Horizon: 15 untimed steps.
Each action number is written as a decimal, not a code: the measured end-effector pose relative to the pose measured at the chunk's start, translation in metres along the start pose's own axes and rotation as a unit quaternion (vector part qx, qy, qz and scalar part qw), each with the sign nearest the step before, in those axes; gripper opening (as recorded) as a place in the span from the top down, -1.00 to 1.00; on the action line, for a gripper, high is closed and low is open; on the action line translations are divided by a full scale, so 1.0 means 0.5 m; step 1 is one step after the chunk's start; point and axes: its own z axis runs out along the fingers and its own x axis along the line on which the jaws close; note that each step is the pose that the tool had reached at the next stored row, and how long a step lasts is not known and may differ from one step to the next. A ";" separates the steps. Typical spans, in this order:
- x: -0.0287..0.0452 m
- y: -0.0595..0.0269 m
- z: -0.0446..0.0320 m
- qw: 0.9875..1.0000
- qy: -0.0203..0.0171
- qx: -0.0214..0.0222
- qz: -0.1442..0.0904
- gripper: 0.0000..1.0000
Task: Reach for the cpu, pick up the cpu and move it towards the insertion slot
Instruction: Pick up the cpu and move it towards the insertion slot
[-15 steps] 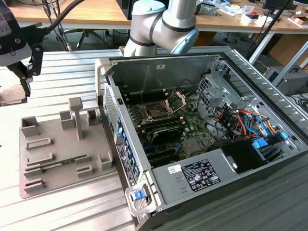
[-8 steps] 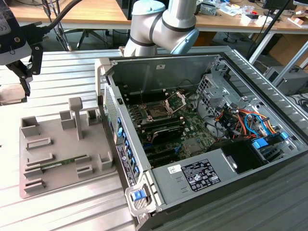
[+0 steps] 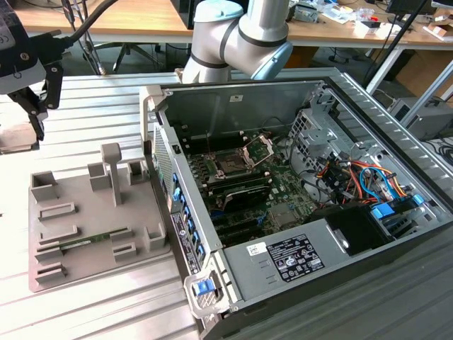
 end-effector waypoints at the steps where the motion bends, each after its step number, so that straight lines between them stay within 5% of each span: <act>1: 0.000 0.000 0.000 1.000 0.000 0.000 0.000 -0.08; 15: 0.000 0.000 -0.006 1.000 0.000 0.000 0.000 -0.08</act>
